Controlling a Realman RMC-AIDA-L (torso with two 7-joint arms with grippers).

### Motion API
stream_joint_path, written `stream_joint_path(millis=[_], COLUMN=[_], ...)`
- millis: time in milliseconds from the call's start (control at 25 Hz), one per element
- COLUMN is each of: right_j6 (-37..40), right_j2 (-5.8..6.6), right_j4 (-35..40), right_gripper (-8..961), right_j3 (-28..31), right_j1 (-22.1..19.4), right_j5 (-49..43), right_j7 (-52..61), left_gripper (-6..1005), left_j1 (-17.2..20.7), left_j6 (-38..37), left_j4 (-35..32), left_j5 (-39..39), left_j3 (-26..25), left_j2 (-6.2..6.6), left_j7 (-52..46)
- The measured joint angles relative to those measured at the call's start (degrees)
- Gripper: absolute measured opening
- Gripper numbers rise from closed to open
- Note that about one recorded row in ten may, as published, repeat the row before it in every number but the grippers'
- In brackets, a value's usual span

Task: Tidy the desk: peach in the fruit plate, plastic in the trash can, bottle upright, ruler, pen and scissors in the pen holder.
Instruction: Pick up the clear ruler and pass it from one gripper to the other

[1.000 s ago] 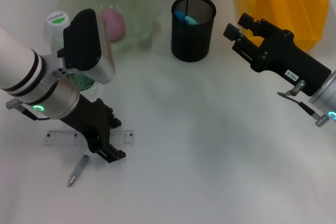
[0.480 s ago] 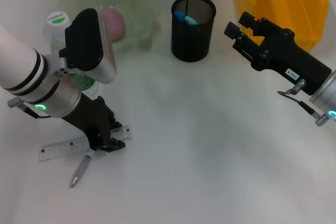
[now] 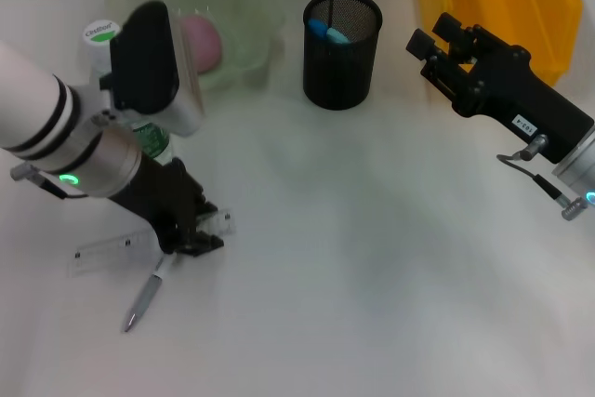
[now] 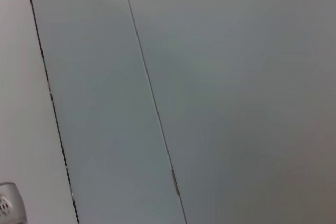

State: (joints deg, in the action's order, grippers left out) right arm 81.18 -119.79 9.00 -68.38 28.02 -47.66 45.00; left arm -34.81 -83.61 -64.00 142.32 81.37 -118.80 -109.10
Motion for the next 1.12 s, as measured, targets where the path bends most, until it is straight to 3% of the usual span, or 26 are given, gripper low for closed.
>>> stream_joint_path(millis=[160,200,240,600,840,1120], right_j6=[-0.03,-0.05,-0.05,-0.10,-0.70,-0.39], right_j2=[0.00,0.00,0.00,0.00,0.02,0.05], right_j4=[-0.17,-0.34,-0.34,-3.07,-4.10,-5.43], right_gripper=[484,484,484,484,484,484], right_j3=[0.01,0.06,0.06,2.12,2.02,1.50], right_j1=[-0.50,-0.59,-0.59,-1.56,-2.29,-3.80], right_j5=[0.48,0.63,0.63,0.82,0.78,0.31], right_j7=[-0.01,-0.01,-0.01,-0.62,-0.74,-0.76], left_gripper=[395,395,396,401,404,408], left_j1=[1.48,3.81,3.81,10.12,11.71,12.06], left_j6=[-0.54,-0.32,-0.32,1.76,9.58,20.03], left_j4=[-4.59,-10.31,-10.31,-25.70,-26.60,-21.28], left_j5=[-0.45,-2.37,-2.37,-17.21,-28.46,-43.23], left_j3=[-0.52,-0.62,-0.62,-3.27,-4.09,-1.79], left_j2=[0.03,0.00,0.00,0.12,0.20,0.00], left_j7=[-0.54,-1.16,-1.16,-0.84,1.29,7.77])
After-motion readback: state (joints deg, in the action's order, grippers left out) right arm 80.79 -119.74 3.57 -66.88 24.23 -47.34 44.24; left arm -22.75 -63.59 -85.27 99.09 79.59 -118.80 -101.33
